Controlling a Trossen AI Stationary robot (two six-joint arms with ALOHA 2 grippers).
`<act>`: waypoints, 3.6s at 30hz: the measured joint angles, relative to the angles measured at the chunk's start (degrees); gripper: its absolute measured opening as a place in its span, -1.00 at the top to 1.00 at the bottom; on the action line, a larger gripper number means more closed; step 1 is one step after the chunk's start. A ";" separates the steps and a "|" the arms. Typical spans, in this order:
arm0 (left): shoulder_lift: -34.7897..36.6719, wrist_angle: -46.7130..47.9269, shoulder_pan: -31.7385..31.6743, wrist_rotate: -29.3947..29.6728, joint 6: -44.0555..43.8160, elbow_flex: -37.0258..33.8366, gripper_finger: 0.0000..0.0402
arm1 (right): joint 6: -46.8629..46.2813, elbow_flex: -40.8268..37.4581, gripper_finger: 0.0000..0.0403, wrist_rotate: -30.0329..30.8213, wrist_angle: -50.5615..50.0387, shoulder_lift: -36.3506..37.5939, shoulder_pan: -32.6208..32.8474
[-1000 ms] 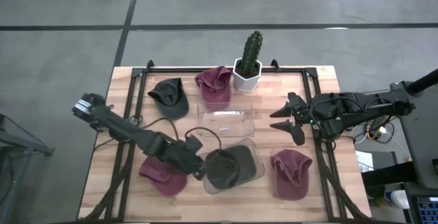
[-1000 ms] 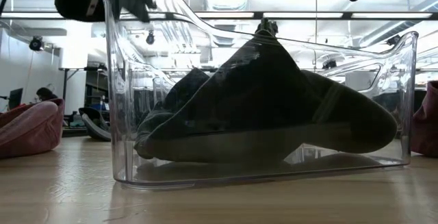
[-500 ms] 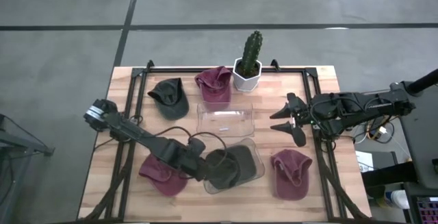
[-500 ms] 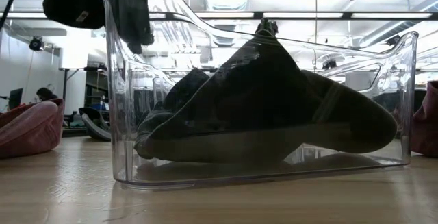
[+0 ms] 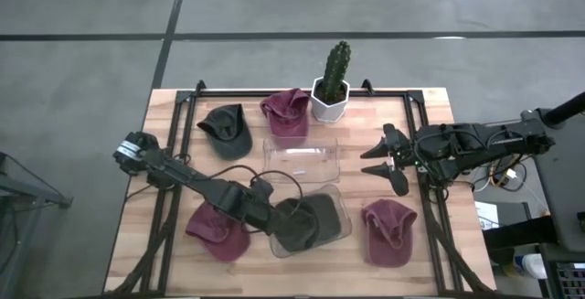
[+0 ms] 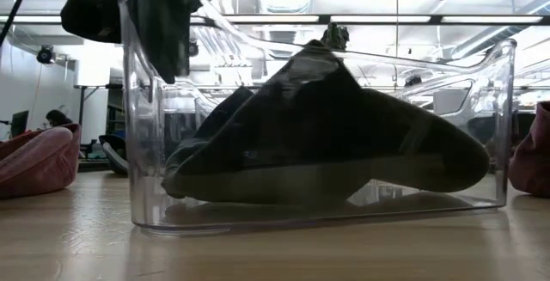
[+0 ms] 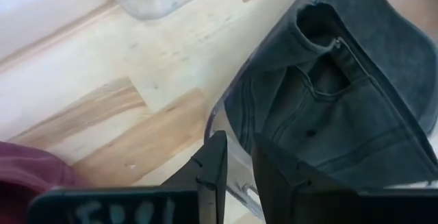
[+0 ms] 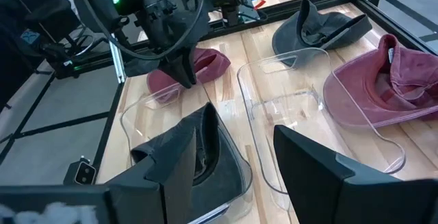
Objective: Pick & Place hat
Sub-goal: Adjust the bottom transparent bin, then put the black cap into the bottom transparent bin
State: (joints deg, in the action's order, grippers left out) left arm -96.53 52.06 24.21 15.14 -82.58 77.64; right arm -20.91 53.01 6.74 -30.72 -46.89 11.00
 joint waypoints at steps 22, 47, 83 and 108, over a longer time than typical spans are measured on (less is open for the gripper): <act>0.00 0.10 -4.50 1.06 6.73 -0.08 0.67 | 0.62 0.00 0.05 0.00 0.00 0.00 0.00; -0.07 0.32 -9.01 4.04 14.94 -0.11 0.67 | 0.58 0.00 0.05 -0.37 0.00 0.00 0.00; 23.16 36.96 -20.31 23.12 -1.78 1.31 0.67 | 0.53 0.00 0.05 -0.84 -0.35 -0.02 0.00; 45.55 2.68 -44.01 12.91 -7.60 -40.86 0.67 | -0.08 0.00 0.05 -0.79 -0.24 -0.04 -0.02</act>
State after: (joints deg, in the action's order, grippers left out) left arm -50.99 54.75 -19.80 28.05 -90.17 36.79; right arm -20.99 53.01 5.96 -30.96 -46.94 10.98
